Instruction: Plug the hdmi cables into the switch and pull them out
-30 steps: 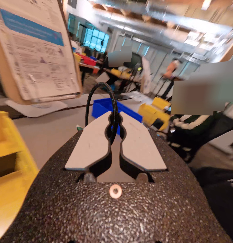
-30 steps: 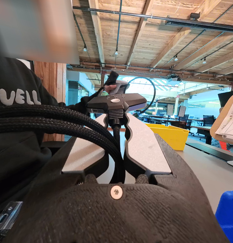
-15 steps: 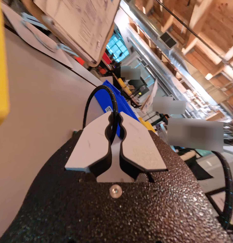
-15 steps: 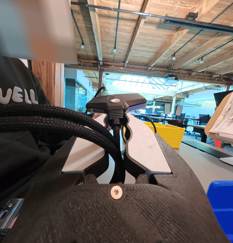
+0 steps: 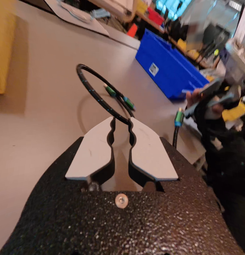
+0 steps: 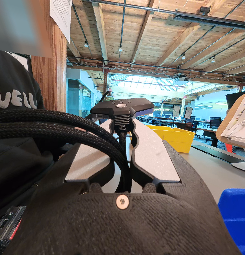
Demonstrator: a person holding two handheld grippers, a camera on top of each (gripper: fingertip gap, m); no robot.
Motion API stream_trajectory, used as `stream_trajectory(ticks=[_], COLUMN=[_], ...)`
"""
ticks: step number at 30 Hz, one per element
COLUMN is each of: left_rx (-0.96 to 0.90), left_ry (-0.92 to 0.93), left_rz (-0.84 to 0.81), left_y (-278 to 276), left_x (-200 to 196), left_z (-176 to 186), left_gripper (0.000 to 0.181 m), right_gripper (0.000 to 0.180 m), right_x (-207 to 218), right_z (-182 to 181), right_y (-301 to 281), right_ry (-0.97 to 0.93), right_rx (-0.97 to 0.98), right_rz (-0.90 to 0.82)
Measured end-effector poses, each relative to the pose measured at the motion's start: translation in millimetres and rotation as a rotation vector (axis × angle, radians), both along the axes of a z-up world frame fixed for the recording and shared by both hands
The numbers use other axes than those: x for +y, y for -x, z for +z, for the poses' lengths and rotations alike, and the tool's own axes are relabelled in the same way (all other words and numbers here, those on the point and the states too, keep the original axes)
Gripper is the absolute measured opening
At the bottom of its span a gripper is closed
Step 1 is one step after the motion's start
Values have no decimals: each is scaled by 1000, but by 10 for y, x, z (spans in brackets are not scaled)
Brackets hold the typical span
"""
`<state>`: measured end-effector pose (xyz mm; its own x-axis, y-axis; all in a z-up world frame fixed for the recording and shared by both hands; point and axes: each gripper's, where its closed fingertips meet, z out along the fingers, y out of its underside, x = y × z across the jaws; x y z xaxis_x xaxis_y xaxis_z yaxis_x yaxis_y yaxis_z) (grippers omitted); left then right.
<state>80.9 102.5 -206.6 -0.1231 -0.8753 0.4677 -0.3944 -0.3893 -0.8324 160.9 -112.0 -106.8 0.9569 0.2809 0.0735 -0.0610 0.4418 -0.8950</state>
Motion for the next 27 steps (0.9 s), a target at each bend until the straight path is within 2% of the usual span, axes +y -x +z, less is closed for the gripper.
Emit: stream_trajectory(ticks=[6, 10, 12, 14, 17, 20, 23, 27], left_rx=[86, 54, -21, -137, -308, -368, -326, -273], left_ry=[-265, -360, -439, -617, -1000, -1298, -1339, -1400], left_rz=[-211, -320, -381, -441, -544, -693, -840, -986], left_y=[222, 268, 218, 90, -206, -542, -817, -1072], left_x=[-353, -418, -406, -318, -157, -106, -204, -307], left_z=[-119, -6, 72, 150, 217, 134, 1, -156], left_gripper=[28, 29, 31, 36, 41, 48, 54, 55], right_gripper=[23, 22, 22, 22, 22, 22, 23, 23], right_x=[-27, -55, -74, -73, -62, -74, -124, -237], right_z=[23, 50, 65, 63, 52, 57, 79, 119], right_y=[-1, 5, 14, 11, 24, 32, 54, 101], right_ry=[-19, -38, -50, -48, -38, -44, -61, -97], right_rx=[1, 2, -2, -2, -10, -12, -20, -35], right_rz=[3, 12, 18, 18, 26, 34, 53, 92])
